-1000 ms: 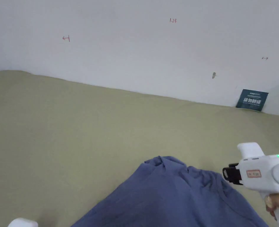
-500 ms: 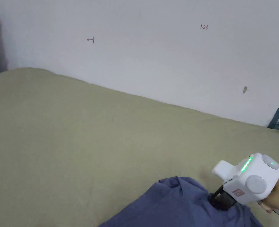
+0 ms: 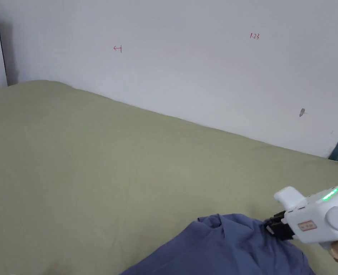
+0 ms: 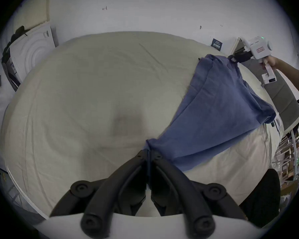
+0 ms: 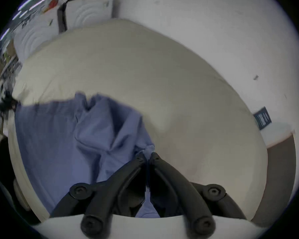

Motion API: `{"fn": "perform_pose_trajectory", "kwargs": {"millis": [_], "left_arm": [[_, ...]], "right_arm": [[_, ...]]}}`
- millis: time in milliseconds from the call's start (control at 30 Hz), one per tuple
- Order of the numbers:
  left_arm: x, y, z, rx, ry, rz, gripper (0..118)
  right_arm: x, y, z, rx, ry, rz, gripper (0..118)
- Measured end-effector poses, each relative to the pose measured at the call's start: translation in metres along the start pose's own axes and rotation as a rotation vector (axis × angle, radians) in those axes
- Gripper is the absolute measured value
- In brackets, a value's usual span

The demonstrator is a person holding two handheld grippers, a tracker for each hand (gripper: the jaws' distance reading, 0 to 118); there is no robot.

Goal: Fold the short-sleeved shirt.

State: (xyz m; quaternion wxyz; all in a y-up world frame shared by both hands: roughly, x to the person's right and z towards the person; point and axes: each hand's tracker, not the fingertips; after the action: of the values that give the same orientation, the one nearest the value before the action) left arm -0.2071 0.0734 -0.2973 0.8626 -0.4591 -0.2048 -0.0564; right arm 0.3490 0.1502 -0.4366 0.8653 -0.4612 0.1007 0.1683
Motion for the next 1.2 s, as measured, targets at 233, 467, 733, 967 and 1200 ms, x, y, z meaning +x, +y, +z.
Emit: {"fn": "perform_pose_trajectory", "kwargs": {"millis": [233, 467, 733, 967, 1200], "left_arm": [[-0.008, 0.032, 0.037, 0.127, -0.053, 0.084, 4], [-0.014, 0.115, 0.075, 0.322, -0.034, 0.061, 4], [-0.022, 0.227, 0.109, 0.475, 0.050, 0.046, 4], [-0.029, 0.320, 0.125, 0.536, 0.144, 0.004, 4], [-0.028, 0.393, 0.130, 0.644, 0.245, 0.053, 4]], "right_arm": [[0.019, 0.024, 0.078, 0.143, -0.095, -0.095, 2], [0.040, 0.047, 0.160, 0.334, -0.281, -0.194, 2], [0.070, 0.063, 0.227, 0.460, -0.449, -0.281, 2], [0.097, 0.092, 0.266, 0.568, -0.540, -0.331, 3], [0.110, 0.133, 0.279, 0.707, -0.589, -0.398, 3]]}}
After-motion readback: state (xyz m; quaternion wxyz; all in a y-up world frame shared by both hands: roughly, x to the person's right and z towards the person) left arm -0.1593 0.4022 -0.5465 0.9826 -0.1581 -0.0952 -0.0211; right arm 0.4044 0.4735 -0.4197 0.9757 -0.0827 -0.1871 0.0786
